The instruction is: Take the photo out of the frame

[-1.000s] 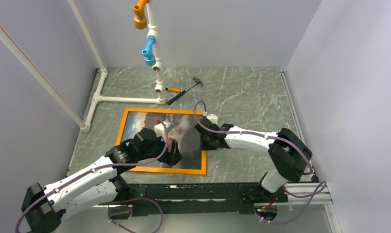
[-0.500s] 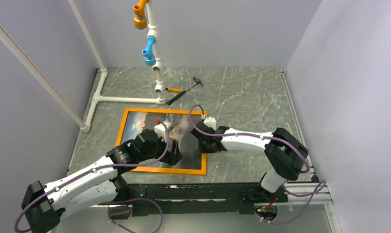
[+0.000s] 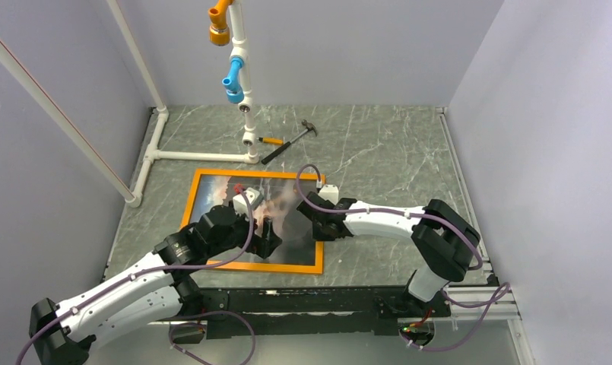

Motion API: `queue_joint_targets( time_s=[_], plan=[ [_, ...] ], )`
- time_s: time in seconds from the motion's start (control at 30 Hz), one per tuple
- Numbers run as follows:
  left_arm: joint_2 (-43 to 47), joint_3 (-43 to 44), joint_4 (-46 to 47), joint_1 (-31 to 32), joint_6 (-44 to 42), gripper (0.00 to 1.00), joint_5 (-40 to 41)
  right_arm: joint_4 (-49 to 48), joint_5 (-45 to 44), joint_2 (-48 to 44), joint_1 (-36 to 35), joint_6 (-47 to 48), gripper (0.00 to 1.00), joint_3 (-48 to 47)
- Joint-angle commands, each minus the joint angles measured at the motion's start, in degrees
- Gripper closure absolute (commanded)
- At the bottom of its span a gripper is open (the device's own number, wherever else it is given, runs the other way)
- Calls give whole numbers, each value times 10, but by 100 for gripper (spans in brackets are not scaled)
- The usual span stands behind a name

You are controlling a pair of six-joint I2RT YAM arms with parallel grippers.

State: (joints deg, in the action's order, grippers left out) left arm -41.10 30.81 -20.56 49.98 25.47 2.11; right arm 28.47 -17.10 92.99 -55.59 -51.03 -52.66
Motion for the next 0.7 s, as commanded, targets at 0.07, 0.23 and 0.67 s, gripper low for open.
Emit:
queue_joint_targets(
  time_s=[0.07,0.23,0.67],
  plan=[
    [-2,16,48,12,-93,1,-107,40,39,8,2,27,100,-39],
    [-75,83,22,114,-181,1,-92,71,96,10,34,44,100,-64],
    [-183,76,90,305,-335,2,110,12,382,-17,163,139,100,-18]
  ],
)
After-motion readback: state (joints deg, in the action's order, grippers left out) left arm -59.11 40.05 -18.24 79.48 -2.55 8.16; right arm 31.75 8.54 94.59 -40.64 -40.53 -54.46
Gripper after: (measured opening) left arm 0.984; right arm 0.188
